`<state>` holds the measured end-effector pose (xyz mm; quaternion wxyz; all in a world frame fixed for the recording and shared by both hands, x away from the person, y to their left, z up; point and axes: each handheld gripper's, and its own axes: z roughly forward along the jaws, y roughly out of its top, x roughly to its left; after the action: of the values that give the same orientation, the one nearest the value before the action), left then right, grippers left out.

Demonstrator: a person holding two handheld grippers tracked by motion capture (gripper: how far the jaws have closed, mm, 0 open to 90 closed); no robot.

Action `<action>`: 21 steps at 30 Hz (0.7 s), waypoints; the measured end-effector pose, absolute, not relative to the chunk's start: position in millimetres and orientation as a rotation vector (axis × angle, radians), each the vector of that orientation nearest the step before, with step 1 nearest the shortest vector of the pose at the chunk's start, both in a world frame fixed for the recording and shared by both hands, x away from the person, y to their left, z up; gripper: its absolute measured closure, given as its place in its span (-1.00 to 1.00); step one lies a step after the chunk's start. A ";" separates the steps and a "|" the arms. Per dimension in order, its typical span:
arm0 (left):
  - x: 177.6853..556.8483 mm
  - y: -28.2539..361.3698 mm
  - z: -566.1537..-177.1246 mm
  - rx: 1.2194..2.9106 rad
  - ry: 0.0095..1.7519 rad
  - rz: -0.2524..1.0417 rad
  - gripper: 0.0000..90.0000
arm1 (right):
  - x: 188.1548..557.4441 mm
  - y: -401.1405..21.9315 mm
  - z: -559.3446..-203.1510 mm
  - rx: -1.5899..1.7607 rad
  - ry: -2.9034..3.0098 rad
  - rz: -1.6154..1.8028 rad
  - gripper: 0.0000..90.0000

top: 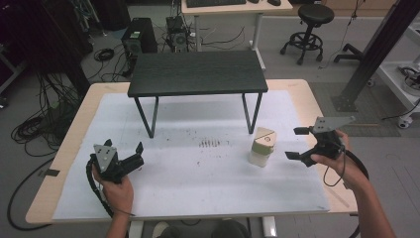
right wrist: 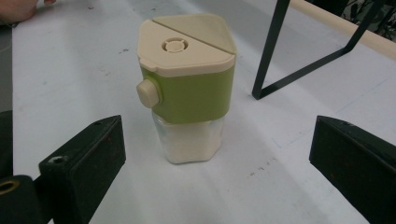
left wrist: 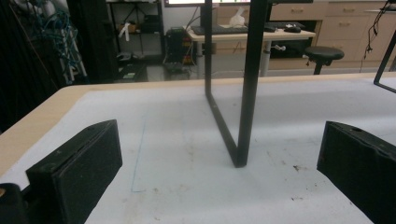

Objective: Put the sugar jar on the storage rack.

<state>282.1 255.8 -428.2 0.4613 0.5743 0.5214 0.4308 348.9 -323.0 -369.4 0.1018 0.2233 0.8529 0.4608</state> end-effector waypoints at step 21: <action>282.2 256.6 -428.4 1.409 1.287 1.055 -1.00 | 353.9 -297.3 -397.0 0.643 2.564 1.376 -0.93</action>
<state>282.2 256.6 -428.4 0.4624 0.5730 0.5233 0.4290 353.9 -297.3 -397.0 0.0806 0.2150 0.8576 0.4602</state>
